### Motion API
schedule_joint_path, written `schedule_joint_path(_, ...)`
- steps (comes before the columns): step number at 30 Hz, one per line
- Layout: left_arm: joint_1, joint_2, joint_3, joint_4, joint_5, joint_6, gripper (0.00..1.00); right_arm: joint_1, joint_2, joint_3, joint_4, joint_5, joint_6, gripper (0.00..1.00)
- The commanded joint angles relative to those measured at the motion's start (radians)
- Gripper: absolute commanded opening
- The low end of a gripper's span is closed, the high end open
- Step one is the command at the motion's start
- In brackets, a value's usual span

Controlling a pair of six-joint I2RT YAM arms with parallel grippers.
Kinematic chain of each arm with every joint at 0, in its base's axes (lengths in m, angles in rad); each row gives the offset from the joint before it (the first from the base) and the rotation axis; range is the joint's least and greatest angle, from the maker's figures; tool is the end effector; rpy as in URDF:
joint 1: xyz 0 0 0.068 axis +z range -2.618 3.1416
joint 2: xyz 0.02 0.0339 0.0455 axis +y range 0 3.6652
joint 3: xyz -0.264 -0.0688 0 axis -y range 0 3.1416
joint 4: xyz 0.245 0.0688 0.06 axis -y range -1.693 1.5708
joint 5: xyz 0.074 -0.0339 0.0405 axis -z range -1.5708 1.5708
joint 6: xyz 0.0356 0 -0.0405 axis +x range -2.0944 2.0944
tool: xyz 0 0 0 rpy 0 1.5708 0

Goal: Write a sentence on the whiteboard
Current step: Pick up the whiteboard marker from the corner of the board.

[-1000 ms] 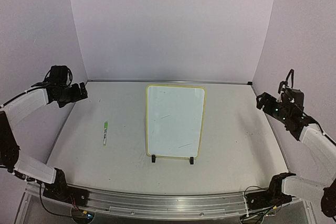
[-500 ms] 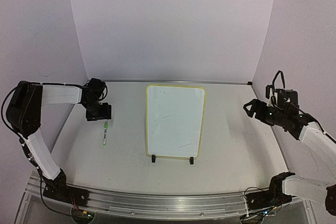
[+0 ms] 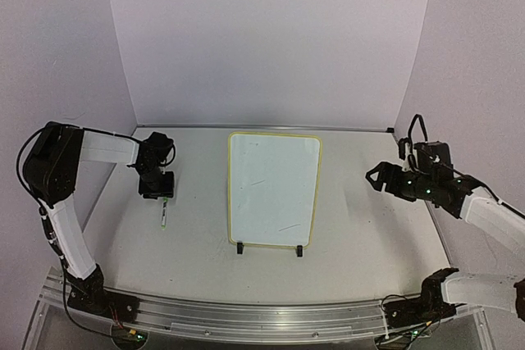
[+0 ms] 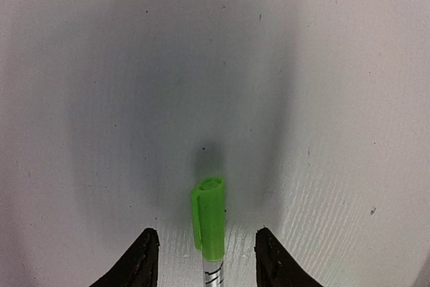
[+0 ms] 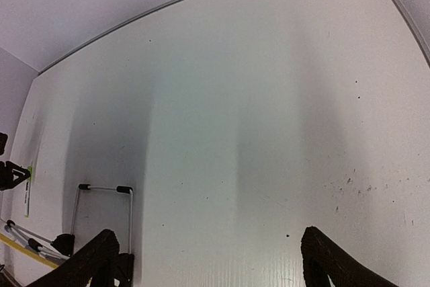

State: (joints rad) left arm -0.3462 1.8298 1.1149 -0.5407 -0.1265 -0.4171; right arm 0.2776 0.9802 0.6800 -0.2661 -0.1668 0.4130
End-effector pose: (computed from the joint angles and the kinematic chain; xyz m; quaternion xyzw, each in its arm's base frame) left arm 0.3269 -0.1131 0.1495 -0.0448 0.9847 -0.0004 0.1686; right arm 0.2069 0.0651 0.2591 0.0191 0.8742 0.2311 0.4267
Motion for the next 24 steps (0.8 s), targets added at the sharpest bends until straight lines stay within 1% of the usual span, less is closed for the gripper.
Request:
schedule_joint_path(1,0.000,0.018,0.033,0.025,0.031,-0.003,0.46,0.032,0.012,0.015,0.000,0.049,0.019,0.89)
schedule_joint_path(4,-0.001,0.038,0.034,0.027,0.035,-0.009,0.40,0.045,0.011,0.021,0.001,0.058,0.024,0.89)
schedule_joint_path(7,0.000,0.051,0.034,0.027,0.028,-0.016,0.37,0.050,-0.001,0.025,0.001,0.061,0.028,0.89)
schedule_joint_path(10,0.000,0.052,0.023,0.034,0.018,-0.020,0.29,0.053,-0.017,0.024,-0.001,0.063,0.031,0.89)
schedule_joint_path(14,0.000,0.049,0.012,0.031,0.002,-0.024,0.13,0.055,-0.039,0.033,-0.005,0.055,0.035,0.89)
schedule_joint_path(17,0.000,0.032,-0.008,0.033,-0.002,-0.034,0.02,0.064,-0.059,0.051,-0.018,0.036,0.031,0.89)
schedule_joint_path(18,0.000,0.019,-0.018,0.038,0.000,-0.039,0.00,0.068,-0.067,0.060,-0.023,0.026,0.028,0.89)
schedule_joint_path(20,-0.001,-0.013,-0.045,0.057,0.010,-0.053,0.00,0.077,-0.082,0.079,-0.032,0.000,0.020,0.89)
schedule_joint_path(24,-0.001,-0.124,-0.113,0.113,0.093,-0.111,0.00,0.114,-0.100,0.134,-0.041,-0.085,0.012,0.86)
